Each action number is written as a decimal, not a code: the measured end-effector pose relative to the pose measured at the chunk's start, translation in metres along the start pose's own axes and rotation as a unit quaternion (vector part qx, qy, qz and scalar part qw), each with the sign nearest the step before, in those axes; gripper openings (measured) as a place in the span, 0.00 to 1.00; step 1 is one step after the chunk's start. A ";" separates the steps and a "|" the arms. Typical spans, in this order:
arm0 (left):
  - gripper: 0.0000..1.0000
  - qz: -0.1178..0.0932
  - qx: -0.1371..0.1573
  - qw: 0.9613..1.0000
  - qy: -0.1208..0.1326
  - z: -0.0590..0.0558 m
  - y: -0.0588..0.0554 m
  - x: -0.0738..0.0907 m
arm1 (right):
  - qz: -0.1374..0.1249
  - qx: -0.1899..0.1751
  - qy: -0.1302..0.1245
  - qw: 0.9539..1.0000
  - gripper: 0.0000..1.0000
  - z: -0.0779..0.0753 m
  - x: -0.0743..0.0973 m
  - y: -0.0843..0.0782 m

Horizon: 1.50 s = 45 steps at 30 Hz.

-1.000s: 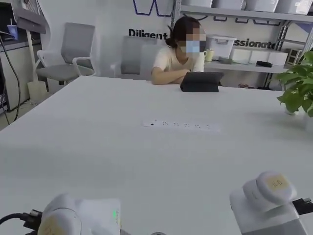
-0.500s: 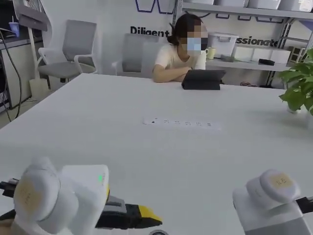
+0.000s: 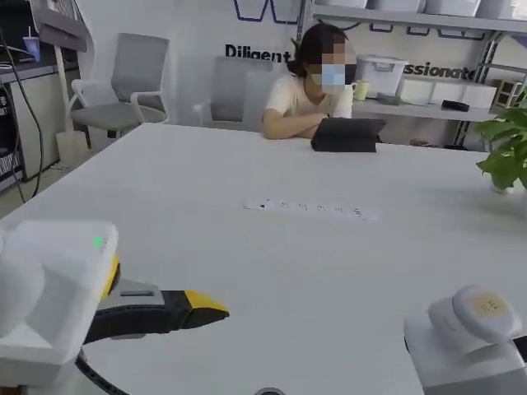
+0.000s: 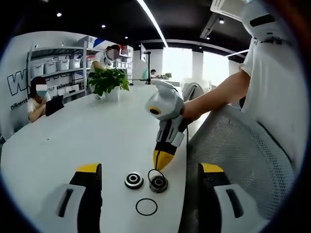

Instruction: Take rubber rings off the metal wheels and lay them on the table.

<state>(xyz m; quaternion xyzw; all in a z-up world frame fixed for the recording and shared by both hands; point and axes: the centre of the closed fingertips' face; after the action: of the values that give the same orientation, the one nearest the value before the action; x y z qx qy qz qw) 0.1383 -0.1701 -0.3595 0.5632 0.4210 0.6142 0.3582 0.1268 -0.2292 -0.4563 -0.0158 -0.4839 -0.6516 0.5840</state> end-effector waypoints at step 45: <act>0.94 0.011 0.086 0.991 0.104 -0.019 -0.051 0.059 | -0.016 -0.015 -0.001 1.000 0.00 -0.001 0.009 0.005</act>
<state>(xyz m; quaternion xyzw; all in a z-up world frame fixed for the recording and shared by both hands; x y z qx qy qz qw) 0.1110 -0.0990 -0.3838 0.5297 0.5012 0.6347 0.2556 0.1282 -0.2353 -0.4486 -0.0173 -0.4746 -0.6683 0.5725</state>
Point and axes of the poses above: the centre of the closed fingertips' face, and the gripper's own axes: x roughly backward along the fingers, z roughly to its left, y roughly out of its top, and after that the axes turned 3 degrees about -z, right-handed
